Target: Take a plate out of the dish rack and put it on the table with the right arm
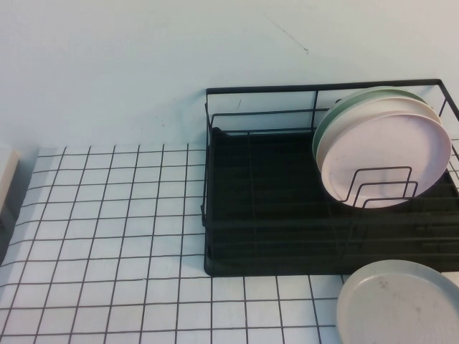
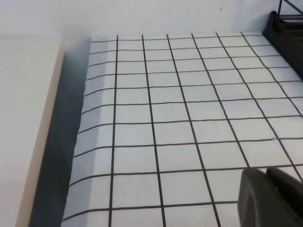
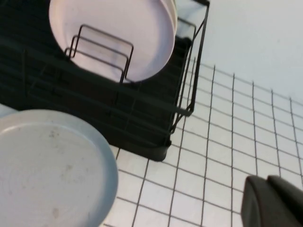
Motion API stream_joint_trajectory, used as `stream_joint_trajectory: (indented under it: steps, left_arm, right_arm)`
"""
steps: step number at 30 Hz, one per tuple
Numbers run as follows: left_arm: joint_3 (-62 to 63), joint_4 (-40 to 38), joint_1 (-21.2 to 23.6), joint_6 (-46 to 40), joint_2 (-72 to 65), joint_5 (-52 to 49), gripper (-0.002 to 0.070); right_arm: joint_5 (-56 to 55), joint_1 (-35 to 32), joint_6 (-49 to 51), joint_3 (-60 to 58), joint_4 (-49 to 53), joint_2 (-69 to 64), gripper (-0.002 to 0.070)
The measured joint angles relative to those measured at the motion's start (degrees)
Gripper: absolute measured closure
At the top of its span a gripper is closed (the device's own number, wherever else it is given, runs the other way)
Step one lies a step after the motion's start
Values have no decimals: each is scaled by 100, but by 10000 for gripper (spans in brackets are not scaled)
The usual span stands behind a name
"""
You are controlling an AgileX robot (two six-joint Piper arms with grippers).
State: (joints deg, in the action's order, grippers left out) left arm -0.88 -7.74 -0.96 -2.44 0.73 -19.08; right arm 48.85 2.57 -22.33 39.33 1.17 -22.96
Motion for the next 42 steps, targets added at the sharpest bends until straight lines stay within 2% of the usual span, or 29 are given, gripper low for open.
stream_joint_trajectory:
  steps: [6, 11, 21, 25, 42]
  left_arm:
    - [0, 0, 0, 0, 0, 0, 678]
    - [0, 0, 0, -18, 0, 0, 678]
    - [0, 0, 0, -19, 0, 0, 679]
    - [0, 0, 0, -19, 0, 0, 678]
    - [0, 0, 0, -19, 0, 0, 678]
  right_arm:
    - [-27, -1, 42, -187, 471, 4, 678]
    - [-459, -11, 565, -690, 489, 433, 678]
    - [-2697, -23, 933, -3264, 457, 2217, 678]
    - [-2992, -108, 954, -3991, 150, 2362, 678]
    - [-2916, -258, 1301, -4066, 4, 2362, 678]
